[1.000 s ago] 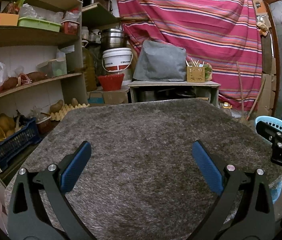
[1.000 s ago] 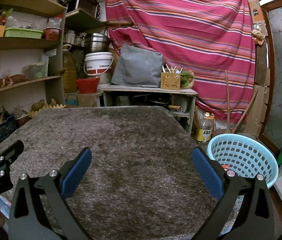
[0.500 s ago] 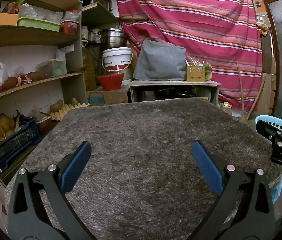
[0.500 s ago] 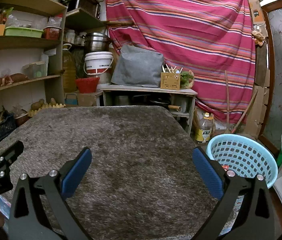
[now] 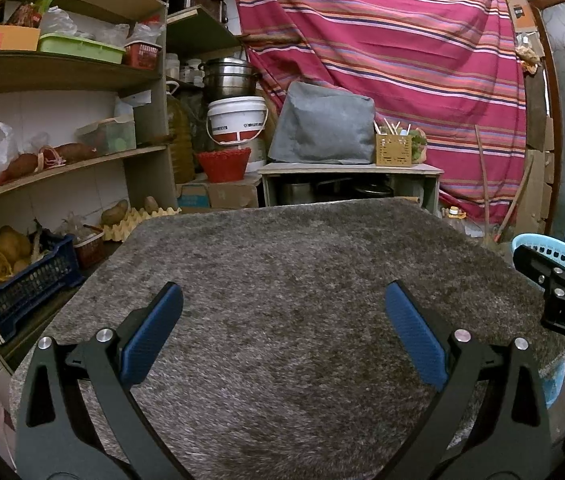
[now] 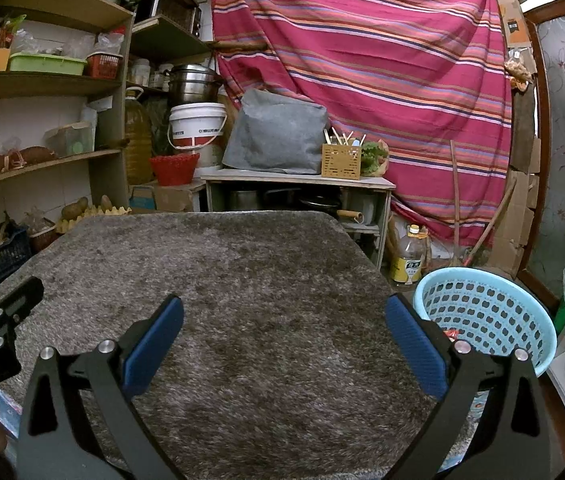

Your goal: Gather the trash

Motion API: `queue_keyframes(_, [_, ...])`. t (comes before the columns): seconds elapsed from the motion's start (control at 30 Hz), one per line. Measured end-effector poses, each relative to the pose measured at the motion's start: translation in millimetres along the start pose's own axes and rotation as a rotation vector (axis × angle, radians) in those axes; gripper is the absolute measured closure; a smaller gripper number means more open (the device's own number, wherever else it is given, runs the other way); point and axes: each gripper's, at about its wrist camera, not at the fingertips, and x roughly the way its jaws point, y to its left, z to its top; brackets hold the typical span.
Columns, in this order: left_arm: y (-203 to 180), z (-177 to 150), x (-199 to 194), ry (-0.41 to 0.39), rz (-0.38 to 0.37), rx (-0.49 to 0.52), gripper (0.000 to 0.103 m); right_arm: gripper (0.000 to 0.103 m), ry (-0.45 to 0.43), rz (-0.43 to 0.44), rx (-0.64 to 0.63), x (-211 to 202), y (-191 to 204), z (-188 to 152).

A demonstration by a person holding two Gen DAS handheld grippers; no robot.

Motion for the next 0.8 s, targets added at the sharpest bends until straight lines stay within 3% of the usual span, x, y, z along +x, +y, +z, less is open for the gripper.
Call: queue_keyframes(0.8, [0.5, 1.0, -1.7, -0.006, 0.001, -0.004, 0.005, 0.004, 0.001, 0.003, -0.001, 0.9, -0.6, 0.2])
